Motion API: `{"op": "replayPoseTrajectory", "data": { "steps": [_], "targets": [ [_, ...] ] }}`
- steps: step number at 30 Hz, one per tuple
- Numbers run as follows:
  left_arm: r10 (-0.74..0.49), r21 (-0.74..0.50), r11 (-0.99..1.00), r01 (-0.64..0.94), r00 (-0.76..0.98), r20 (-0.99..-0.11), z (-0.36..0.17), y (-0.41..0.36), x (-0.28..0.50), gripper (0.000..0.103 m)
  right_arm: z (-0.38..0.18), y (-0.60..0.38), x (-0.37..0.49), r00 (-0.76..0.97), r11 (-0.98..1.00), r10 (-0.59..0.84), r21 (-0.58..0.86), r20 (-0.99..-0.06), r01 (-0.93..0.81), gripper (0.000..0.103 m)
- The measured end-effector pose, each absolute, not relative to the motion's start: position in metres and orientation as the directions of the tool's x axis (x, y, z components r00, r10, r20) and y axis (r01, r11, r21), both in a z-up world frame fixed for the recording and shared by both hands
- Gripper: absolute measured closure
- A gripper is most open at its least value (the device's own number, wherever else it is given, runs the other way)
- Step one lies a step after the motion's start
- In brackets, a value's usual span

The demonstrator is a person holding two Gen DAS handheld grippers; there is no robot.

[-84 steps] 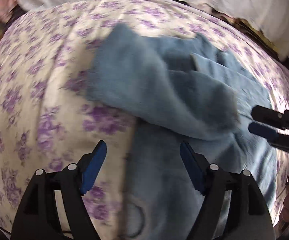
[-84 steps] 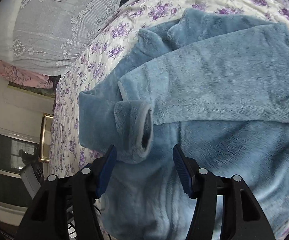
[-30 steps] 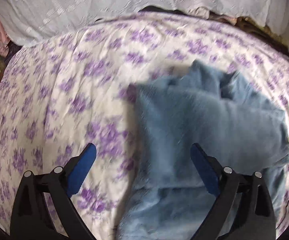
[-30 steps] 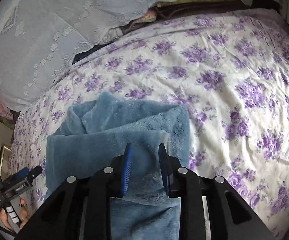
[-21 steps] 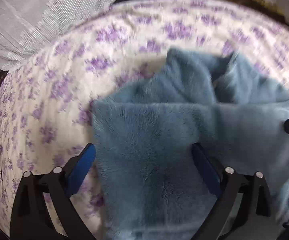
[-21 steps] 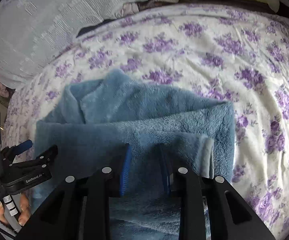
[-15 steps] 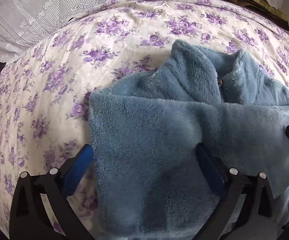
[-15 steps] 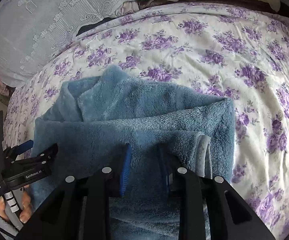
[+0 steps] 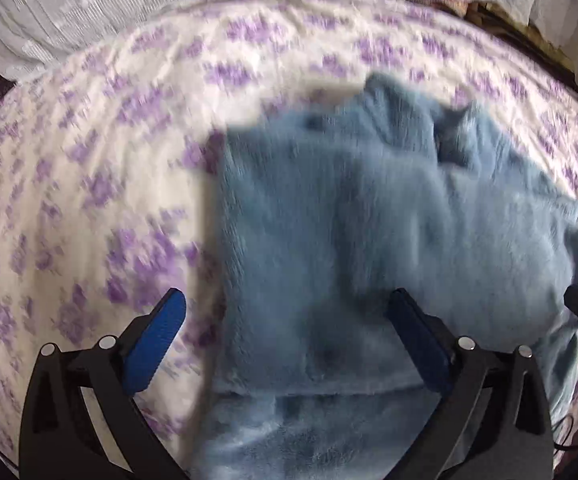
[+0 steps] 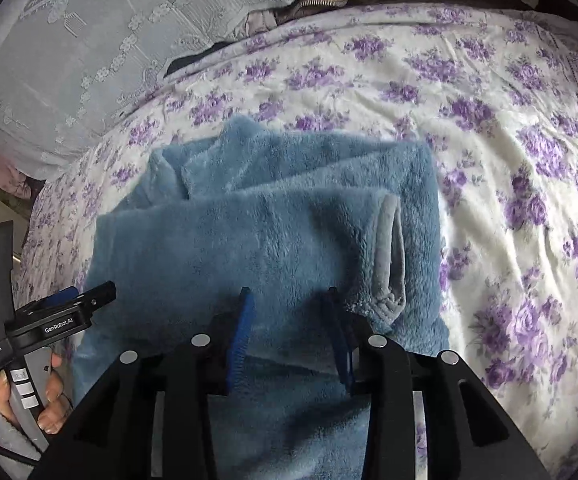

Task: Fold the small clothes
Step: 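Press the folded side flat and open the right tool to release it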

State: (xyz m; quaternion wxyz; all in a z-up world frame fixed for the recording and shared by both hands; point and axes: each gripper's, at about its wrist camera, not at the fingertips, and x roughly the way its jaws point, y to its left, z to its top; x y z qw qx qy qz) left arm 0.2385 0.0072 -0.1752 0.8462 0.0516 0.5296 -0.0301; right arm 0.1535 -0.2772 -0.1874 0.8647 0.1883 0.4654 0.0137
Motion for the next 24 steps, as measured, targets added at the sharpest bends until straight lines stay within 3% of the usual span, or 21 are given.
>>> {"op": "replayPoseTrajectory", "data": {
  "steps": [5,9,16,18,21,24],
  "targets": [
    [0.022,0.075,0.992,0.098,0.458,-0.888,-0.165,-0.003,0.273,0.004,-0.178,-0.279,0.185,0.585,0.926,0.193,0.343,-0.787,0.156,0.065],
    [0.074,0.134,0.982,0.132,0.381,-0.922,-0.202,-0.017,0.287,0.004,-0.211,-0.274,0.214,0.489,0.938,0.190,0.304,-0.851,0.165,0.060],
    [-0.006,0.069,0.988,0.139,0.483,-0.876,-0.165,-0.024,0.249,0.005,-0.181,-0.257,0.186,0.574,0.949,0.188,0.298,-0.797,0.104,0.061],
    [-0.031,0.077,0.975,0.209,0.470,-0.882,-0.172,-0.042,0.236,0.005,-0.185,-0.247,0.180,0.554,0.940,0.235,0.332,-0.799,0.079,0.057],
    [0.048,0.184,0.945,0.270,0.442,-0.896,-0.205,-0.061,0.226,0.004,-0.208,-0.231,0.180,0.485,0.953,0.233,0.297,-0.843,0.057,0.052],
    [0.028,0.153,0.958,0.242,0.452,-0.892,-0.207,-0.054,0.224,0.004,-0.204,-0.227,0.177,0.494,0.964,0.218,0.265,-0.842,0.026,0.052]
  ]
}}
